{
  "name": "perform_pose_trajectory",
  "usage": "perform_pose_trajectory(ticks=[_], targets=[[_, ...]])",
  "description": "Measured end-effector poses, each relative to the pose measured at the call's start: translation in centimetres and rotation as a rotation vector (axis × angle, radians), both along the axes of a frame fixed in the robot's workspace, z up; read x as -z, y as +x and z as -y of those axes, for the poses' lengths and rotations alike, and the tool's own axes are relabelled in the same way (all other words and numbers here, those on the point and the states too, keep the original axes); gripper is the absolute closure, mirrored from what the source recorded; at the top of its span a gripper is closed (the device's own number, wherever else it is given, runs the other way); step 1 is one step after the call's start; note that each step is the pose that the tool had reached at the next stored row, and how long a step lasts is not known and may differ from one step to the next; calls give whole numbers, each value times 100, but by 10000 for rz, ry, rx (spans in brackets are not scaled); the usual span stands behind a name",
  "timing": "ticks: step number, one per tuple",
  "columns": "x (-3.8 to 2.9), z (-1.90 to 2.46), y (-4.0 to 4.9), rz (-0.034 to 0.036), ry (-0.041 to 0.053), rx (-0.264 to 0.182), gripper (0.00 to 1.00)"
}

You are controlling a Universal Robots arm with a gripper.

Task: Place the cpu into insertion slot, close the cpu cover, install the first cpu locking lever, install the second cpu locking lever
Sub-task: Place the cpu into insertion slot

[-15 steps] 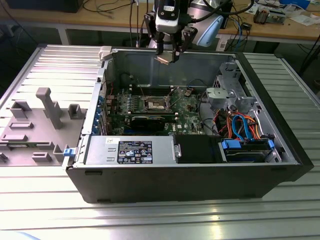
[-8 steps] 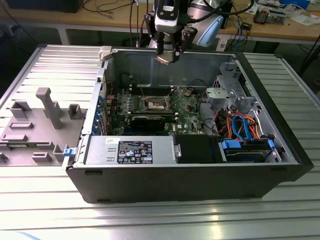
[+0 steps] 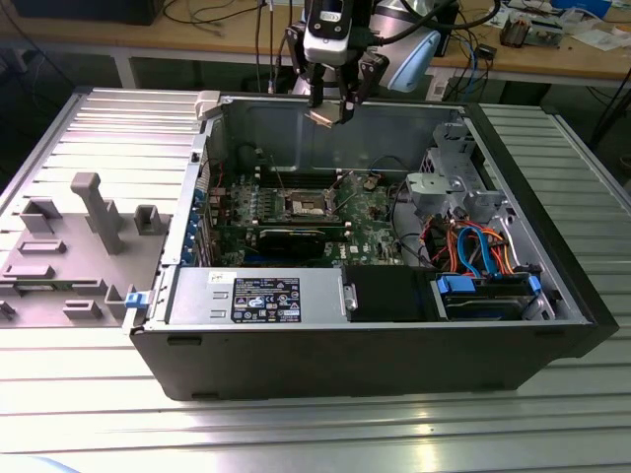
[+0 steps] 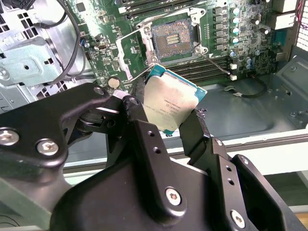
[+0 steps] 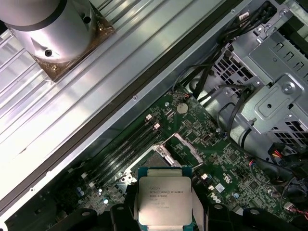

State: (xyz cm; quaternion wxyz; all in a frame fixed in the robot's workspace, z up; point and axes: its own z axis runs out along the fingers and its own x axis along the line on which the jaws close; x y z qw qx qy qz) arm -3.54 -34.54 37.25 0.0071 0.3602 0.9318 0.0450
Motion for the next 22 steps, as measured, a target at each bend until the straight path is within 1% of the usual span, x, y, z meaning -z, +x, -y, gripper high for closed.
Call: perform_pose_trajectory(ticks=[9, 22], targets=[[0, 0, 0, 0, 0, 73, 47], [0, 0, 0, 0, 0, 567, 47]])
